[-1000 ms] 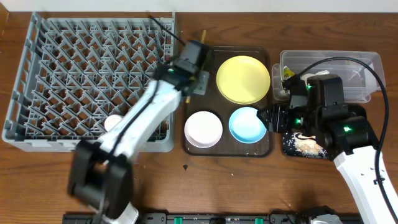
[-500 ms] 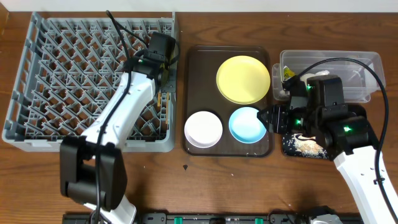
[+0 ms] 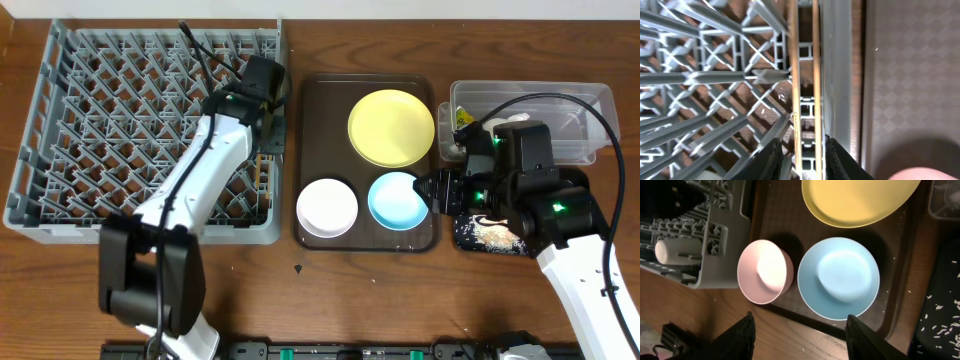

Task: Sort waste into correct bins and load items into the dishwasher
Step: 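Place the second chopstick into the dish rack with the left gripper, then grasp the light-blue bowl rim on the brown tray with the left gripper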

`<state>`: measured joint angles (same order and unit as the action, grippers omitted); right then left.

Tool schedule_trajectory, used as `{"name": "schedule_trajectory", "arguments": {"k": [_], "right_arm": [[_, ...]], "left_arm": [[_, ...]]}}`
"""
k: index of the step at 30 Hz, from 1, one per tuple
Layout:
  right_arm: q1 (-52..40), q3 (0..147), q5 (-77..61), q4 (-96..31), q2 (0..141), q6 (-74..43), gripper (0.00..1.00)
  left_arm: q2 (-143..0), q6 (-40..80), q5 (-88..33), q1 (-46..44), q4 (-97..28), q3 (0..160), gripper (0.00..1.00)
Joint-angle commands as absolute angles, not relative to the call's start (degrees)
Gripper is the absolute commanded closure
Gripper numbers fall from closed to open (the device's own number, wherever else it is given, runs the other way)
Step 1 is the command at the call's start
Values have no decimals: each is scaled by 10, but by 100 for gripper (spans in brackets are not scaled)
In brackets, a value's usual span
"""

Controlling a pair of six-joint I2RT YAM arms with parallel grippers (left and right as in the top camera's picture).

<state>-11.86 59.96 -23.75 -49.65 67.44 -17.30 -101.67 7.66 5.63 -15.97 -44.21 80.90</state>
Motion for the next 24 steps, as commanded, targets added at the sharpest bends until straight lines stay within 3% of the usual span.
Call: {"name": "schedule_trajectory", "arguments": {"k": [1,8,11,16,24], "right_arm": [[-121,606,-240,-496,674,-162,44],[-121,606,-240,-497,674,-162,44],[-120,606,-240,-497,674,-165,43],[-106,606,-185,-526,674,-279,37],[-59,606,-120,-581,674,-319,36]], "left_arm": [[-950,78,24,-165,-451,816,70],[-901,78,-147,-232,-476,816,66],[-906,78,-152,-282,-477,808,66],[-938,78,-141,-354,-454,798,55],[-1031,122,-126,-401,-417,798,53]]}}
